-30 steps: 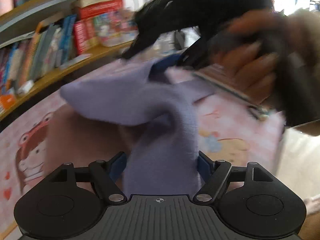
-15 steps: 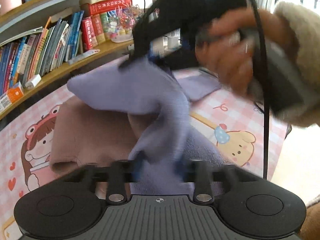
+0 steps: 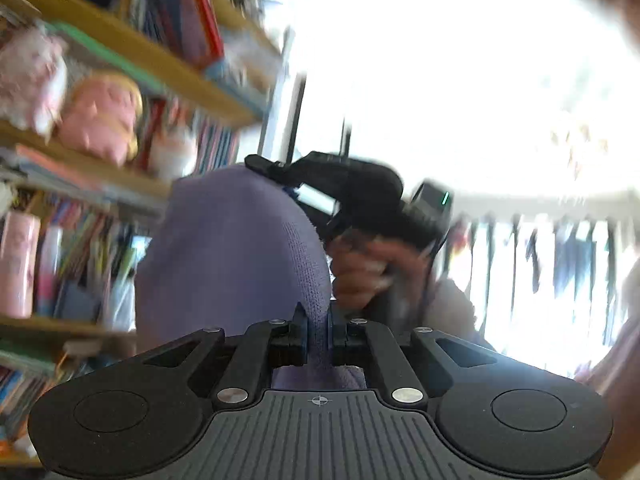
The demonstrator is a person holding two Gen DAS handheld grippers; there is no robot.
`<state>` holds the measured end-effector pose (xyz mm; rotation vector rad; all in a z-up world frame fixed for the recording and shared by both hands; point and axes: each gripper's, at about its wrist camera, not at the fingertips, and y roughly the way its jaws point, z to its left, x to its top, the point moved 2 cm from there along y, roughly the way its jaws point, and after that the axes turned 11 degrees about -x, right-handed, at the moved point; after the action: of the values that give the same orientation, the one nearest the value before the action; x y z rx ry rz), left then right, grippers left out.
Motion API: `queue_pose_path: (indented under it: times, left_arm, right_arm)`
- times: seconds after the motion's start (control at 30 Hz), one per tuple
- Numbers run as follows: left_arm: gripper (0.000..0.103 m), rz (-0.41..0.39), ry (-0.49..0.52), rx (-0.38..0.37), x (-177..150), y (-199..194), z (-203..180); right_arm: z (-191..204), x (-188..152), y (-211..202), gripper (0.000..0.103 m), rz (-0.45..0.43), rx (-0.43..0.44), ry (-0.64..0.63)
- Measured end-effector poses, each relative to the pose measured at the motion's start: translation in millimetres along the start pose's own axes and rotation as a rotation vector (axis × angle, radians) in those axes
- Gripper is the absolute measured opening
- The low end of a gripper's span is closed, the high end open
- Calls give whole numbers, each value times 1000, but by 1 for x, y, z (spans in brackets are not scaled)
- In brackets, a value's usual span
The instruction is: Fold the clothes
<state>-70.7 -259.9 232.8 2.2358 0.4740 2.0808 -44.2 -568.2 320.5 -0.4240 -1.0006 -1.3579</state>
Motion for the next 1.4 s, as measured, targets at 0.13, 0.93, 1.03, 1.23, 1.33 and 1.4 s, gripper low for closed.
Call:
queue_pose_path:
  times: [0.13,0.93,1.03,1.23,1.33,1.4]
  left_arm:
    - [8,66,-77,128,-20,-48,20]
    - [8,680,-655,873,-225,-258,134]
    - [8,679,-675,874,-226,-260,134]
    - [22,714,-657,864,-227,-256,139]
    - [23,737,-657,878,-232,-256,145]
    - [22,744,-654,897,-235,-255,147]
  right_arm:
    - [32,-52,43,8,179,81,-15]
    - [6,-517,117,46,1166,-381,-72]
    - [-8,-496,88,46,1162,-393,-35]
    - [-68,-416,20,46,1039,-626,-9]
    - [-97,-386,-15,46,980,-802,-51]
    - [-110,-373,-37,46,968,-904,-97]
